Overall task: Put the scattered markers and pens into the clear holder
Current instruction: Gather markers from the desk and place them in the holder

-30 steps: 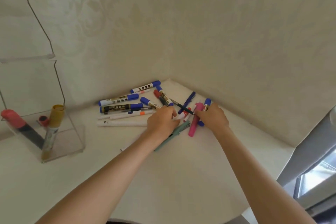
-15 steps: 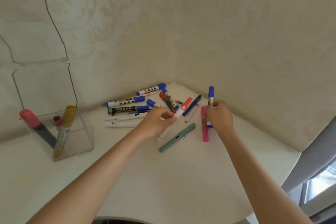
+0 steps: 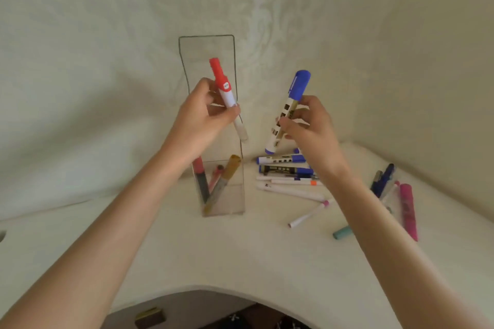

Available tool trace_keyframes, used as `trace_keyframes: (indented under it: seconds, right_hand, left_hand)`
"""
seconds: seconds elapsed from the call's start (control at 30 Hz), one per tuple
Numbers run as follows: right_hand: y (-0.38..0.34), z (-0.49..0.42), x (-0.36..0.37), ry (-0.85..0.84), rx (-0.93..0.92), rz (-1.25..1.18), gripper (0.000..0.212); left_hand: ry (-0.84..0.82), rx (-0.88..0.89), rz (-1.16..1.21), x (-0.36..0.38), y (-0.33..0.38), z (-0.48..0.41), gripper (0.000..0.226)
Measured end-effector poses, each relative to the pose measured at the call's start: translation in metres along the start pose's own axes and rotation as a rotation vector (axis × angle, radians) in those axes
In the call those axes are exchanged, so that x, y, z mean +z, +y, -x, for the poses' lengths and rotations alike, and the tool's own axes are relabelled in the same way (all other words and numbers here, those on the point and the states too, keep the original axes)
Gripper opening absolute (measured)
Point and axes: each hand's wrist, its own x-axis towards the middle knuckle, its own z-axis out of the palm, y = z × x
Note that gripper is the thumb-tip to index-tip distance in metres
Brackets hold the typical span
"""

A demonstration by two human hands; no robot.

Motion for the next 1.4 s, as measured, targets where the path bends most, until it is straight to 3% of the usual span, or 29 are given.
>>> trace_keyframes:
  seconds: [0.2,0.33,0.5,0.57,0.7,0.87,0.97,1.1,1.17,1.27,1.4]
  right_hand:
    - [-0.004,-0.010,0.058,-0.062,-0.049,-0.044,0.019]
    - [0.010,-0.008,0.073,-0.070,-0.092,0.170,0.024]
    - [0.022,-0.008,0.078,-0.088,-0.132,0.380,0.025]
    - [0.023,-0.007,0.079,-0.106,-0.145,0.424,0.036]
    - [0.029,-0.003,0.081,-0.121,-0.353,0.626,0.057]
    - [0.032,-0.006,0.080,-0.169,-0.442,0.890,0.027]
    - [0.030,-0.008,0.075,-0.255,-0.433,0.954,0.029]
    - [0.018,-0.009,0.061,-0.345,-0.340,0.852,0.036]
    - [0.015,-0.008,0.055,-0.424,-0.401,0.970,0.035]
    - [0.014,-0.007,0.056,-0.493,-0.504,1.149,0.034]
    - [0.011,-0.011,0.056,-0.563,-0.493,1.144,0.031]
  left_hand:
    - [0.126,-0.055,-0.324,-0.026,-0.035,0.005,0.017]
    - [0.039,-0.054,-0.445,-0.022,-0.050,0.017,0.009]
    - [0.009,0.003,-0.556,-0.020,-0.056,0.022,0.021]
    - [-0.027,-0.044,-0.513,-0.021,-0.056,0.026,0.031]
    - [-0.079,0.045,-0.597,-0.026,-0.061,0.034,0.040]
    - [-0.234,0.003,-0.631,-0.034,-0.058,0.037,0.050]
    - [-0.200,0.016,-0.605,-0.039,-0.057,0.036,0.052]
    - [-0.254,0.047,-0.609,-0.041,-0.059,0.034,0.034]
    - [-0.312,0.055,-0.671,-0.037,-0.059,0.031,0.027]
    - [-0.416,0.042,-0.896,-0.029,-0.057,0.021,0.039]
    - [-0.489,0.081,-0.959,-0.027,-0.052,0.012,0.036]
